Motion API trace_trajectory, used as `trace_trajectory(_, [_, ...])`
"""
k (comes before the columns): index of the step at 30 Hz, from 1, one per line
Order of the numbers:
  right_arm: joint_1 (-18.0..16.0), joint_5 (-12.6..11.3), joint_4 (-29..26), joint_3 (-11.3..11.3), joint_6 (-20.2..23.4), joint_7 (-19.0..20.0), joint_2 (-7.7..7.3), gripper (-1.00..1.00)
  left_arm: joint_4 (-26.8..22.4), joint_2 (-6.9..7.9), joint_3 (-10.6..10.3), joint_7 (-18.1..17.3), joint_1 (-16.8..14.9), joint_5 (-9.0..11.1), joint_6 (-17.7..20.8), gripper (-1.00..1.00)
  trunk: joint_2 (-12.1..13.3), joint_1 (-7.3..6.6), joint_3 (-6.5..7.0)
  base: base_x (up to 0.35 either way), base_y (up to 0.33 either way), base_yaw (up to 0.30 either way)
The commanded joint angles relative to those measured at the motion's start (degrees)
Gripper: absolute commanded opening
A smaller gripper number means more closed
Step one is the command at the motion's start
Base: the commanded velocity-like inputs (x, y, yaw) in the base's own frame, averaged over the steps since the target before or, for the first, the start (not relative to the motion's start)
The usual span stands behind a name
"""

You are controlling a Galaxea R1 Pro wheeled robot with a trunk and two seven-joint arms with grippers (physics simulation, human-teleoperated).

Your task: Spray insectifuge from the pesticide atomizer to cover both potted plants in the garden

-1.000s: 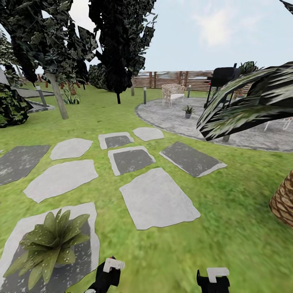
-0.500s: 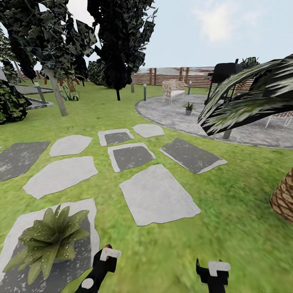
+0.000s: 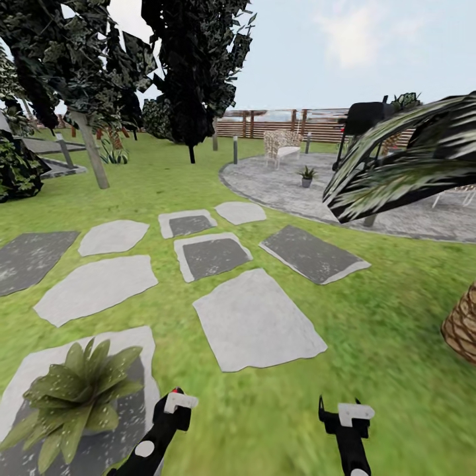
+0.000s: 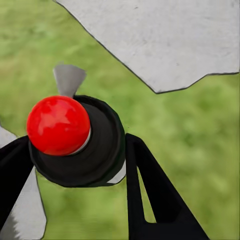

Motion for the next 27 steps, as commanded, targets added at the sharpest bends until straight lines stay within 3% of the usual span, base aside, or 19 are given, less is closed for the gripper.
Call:
trace_trajectory(1, [0.0, 0.6, 0.1, -0.3, -0.1, -0.2, 0.06, 1.00, -0.1, -0.03, 0.5, -0.4, 0.0, -0.2, -0.1, -1.00, 0.0, 0.02, -0.05, 0.299, -0.090, 0.000])
trace_trajectory(16, [0.0, 0.6, 0.3, -0.3, -0.1, -0.2, 0.35, 1.00, -0.1, 0.03, 0.5, -0.4, -0.1, -0.1, -0.1, -1.00, 0.0, 0.02, -0.05, 0.295, -0.181, 0.040])
trace_trajectory(27, [0.0, 0.7, 0.4, -0.3, -0.1, -0.1, 0.24, 1.00, -0.2, 0.06, 0.6, -0.4, -0.1, -0.1, -0.1, -1.00, 0.0, 0.02, -0.06, 0.335, -0.025, 0.048])
